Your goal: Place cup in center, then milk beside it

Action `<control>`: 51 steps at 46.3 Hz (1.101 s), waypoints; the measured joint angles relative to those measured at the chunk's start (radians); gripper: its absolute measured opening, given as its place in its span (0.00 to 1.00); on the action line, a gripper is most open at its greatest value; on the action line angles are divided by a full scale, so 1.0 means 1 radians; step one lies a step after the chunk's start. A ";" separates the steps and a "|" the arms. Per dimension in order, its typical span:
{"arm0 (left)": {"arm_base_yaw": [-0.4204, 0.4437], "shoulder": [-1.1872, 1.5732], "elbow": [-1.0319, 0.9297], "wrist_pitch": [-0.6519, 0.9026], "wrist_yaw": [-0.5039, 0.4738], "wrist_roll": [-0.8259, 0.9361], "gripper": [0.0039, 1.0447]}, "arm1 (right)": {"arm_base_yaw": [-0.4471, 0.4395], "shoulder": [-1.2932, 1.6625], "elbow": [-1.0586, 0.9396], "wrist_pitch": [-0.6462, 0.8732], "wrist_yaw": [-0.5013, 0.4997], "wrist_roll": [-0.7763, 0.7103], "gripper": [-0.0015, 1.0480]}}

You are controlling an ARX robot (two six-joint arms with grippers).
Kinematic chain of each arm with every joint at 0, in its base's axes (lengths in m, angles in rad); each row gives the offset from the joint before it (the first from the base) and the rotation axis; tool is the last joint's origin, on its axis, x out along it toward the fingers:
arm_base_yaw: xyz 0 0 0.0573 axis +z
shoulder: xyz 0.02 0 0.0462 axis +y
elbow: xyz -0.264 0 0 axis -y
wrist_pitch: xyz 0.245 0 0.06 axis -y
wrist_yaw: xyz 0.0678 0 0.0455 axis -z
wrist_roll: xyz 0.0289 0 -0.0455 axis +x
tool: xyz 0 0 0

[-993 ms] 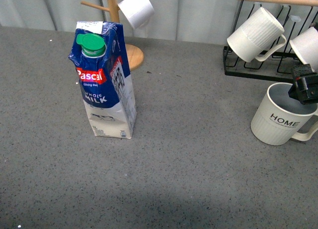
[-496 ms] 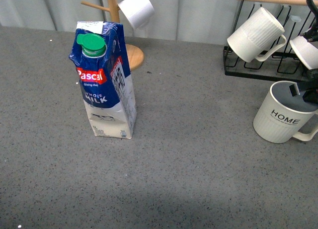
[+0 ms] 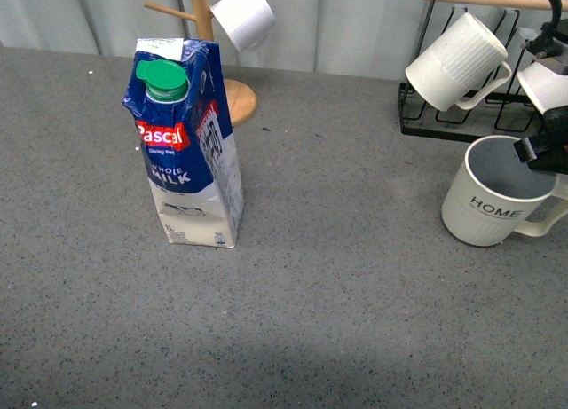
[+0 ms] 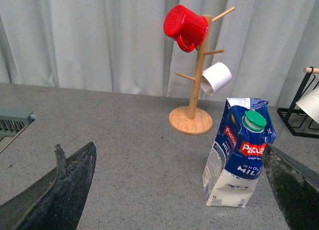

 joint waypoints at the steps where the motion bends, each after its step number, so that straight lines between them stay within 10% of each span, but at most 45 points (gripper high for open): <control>1: 0.000 0.000 0.000 0.000 0.000 0.000 0.94 | 0.007 -0.001 0.003 -0.005 -0.005 -0.008 0.02; 34: 0.000 0.000 0.000 0.000 0.000 0.000 0.94 | 0.178 0.107 0.126 -0.063 -0.112 -0.124 0.02; 51: 0.000 0.000 0.000 0.000 0.000 0.000 0.94 | 0.139 -0.002 0.052 0.093 -0.159 -0.064 0.47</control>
